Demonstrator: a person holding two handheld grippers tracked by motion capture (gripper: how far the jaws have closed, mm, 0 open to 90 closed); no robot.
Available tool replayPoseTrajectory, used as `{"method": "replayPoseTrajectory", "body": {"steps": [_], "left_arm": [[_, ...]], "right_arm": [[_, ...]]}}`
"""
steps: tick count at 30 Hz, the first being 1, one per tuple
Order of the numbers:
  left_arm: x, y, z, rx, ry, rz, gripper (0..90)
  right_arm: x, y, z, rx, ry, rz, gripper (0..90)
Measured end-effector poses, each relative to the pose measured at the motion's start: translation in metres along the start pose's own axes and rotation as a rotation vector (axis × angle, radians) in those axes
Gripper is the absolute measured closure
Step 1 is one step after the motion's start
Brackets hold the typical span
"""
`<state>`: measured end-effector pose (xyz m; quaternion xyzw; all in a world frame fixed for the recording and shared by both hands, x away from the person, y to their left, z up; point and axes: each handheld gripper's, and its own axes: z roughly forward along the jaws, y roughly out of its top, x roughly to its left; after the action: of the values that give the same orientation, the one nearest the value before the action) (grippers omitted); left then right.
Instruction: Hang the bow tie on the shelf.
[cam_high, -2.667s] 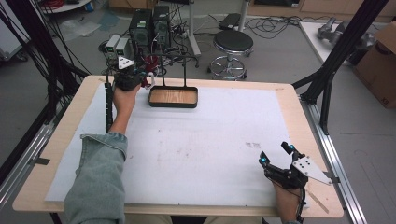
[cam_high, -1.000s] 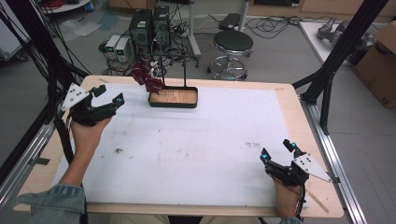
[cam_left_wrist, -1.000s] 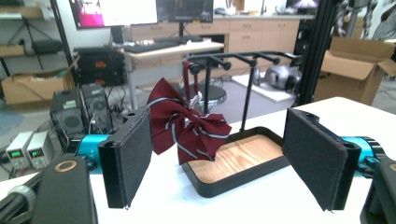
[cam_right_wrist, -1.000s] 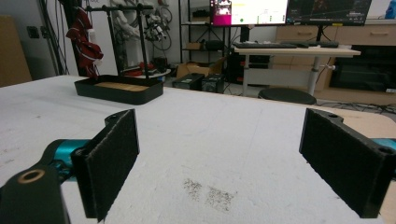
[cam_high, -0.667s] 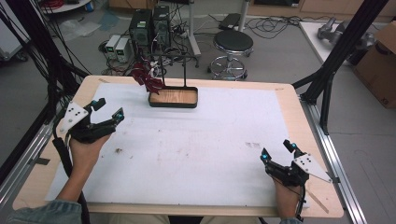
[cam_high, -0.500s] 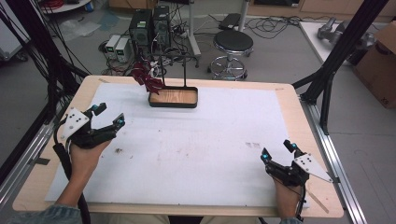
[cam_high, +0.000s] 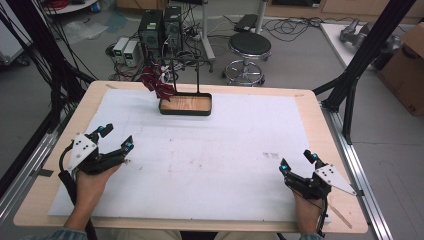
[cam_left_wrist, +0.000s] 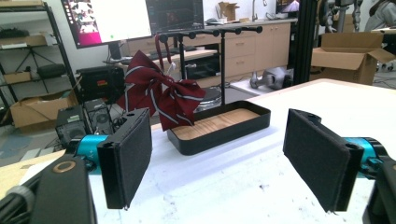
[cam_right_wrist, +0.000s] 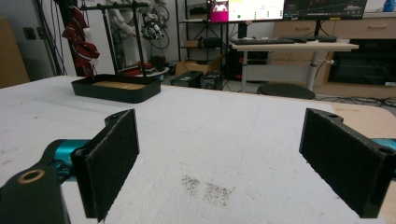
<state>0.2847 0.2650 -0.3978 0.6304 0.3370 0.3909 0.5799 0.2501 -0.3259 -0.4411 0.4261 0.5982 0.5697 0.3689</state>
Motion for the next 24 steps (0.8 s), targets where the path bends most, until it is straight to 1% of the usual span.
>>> {"method": "replayPoseTrajectory", "body": {"steps": [2,6,7,9,11,13,19,22,24], "left_arm": [[-0.001,-0.004,-0.002,0.004,0.001,0.001,24.6],[-0.004,-0.012,-0.004,0.014,0.014,-0.009,24.7],[-0.003,-0.013,-0.004,0.017,0.01,-0.009,24.8],[-0.003,-0.016,-0.004,0.03,0.002,-0.025,24.5],[-0.003,-0.017,-0.003,0.034,0.011,-0.031,24.4],[-0.004,-0.02,-0.003,0.04,0.008,-0.039,23.8],[-0.01,-0.027,-0.001,0.066,0.002,-0.043,22.8],[-0.012,-0.029,-0.001,0.075,0.007,-0.031,22.8],[-0.013,-0.03,0.0,0.074,0.008,-0.039,22.8]], "right_arm": [[0.0,0.0,0.0,0.002,0.0,0.002,11.0],[0.0,0.0,0.0,0.002,-0.003,0.0,11.0],[0.0,0.0,0.0,0.003,-0.004,0.002,11.0],[0.0,0.0,0.0,0.004,-0.005,0.002,11.0],[0.0,0.0,0.0,0.001,-0.007,-0.003,11.0],[0.0,0.0,0.0,-0.001,-0.006,-0.007,11.0],[0.0,-0.001,-0.001,-0.007,-0.008,-0.012,11.0],[0.0,-0.001,0.0,-0.007,-0.007,-0.017,11.0],[0.001,-0.001,0.0,-0.003,-0.004,-0.017,11.0]]}}
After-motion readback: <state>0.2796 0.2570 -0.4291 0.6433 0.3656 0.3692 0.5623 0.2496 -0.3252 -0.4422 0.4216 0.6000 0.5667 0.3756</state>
